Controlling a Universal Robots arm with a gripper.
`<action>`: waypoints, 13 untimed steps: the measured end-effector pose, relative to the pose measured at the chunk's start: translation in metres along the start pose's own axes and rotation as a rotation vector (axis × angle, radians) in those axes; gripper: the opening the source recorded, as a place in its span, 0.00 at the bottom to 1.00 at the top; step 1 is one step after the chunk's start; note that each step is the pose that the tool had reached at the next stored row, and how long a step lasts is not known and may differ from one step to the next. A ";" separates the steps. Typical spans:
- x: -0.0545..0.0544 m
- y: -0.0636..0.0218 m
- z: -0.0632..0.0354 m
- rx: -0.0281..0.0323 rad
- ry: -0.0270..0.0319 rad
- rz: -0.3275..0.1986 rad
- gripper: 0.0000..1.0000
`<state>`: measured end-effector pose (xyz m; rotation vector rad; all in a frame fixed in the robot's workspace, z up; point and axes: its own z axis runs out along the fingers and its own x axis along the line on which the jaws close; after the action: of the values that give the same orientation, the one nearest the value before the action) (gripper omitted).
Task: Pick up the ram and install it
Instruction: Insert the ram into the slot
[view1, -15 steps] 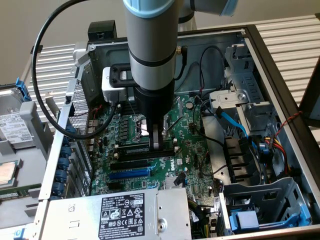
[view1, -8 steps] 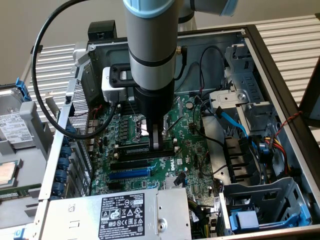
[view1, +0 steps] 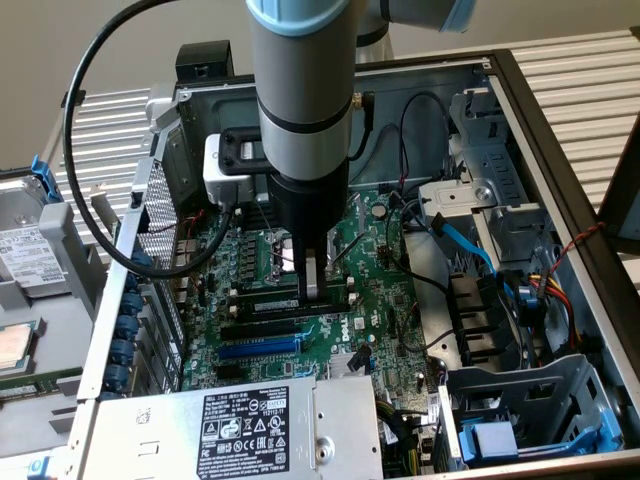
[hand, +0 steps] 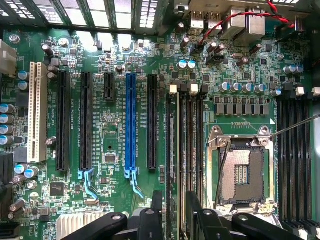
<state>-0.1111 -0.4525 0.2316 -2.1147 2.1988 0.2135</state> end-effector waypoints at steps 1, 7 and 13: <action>0.000 0.0000 0.0000 0.0000 0.0000 0.000 0.33; 0.000 0.0000 0.0000 0.0000 0.0000 0.000 0.33; -0.001 0.0003 -0.0072 -0.0001 0.0000 0.000 0.33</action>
<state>-0.1111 -0.4525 0.2389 -2.1147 2.1988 0.2136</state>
